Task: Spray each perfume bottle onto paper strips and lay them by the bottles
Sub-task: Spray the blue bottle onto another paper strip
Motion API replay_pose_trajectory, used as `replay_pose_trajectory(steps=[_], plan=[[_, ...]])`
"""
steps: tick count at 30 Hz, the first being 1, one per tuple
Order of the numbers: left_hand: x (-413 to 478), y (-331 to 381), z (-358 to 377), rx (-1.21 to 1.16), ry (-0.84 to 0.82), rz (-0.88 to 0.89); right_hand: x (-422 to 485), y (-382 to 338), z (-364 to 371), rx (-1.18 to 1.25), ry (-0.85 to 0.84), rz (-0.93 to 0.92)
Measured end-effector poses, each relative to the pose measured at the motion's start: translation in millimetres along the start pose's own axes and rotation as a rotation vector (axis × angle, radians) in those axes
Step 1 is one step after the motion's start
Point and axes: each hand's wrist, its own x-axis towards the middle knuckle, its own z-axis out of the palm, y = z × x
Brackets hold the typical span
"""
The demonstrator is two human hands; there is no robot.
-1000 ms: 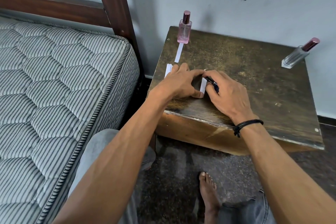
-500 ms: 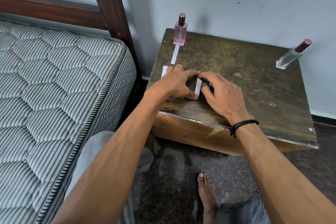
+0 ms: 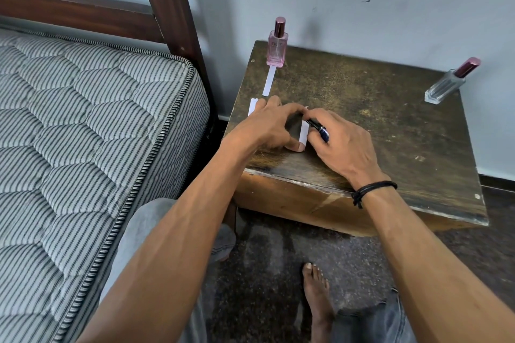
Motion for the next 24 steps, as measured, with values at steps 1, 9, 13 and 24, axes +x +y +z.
replay_pose_trajectory(steps=[1,9,13,24], plan=[[0.1,0.2,0.1,-0.004,0.001,-0.001,0.0,0.1,-0.1,-0.001,0.0,-0.001],[0.8,-0.8,0.3,0.001,0.005,0.008,-0.3,1.0,1.5,-0.007,0.002,-0.016],[1.9,-2.6,0.8,0.014,0.002,0.012,-0.2,0.5,0.8,-0.008,0.011,-0.022],[1.8,-0.3,0.6,0.043,0.009,0.005,-0.2,0.7,1.4,-0.002,0.002,-0.016]])
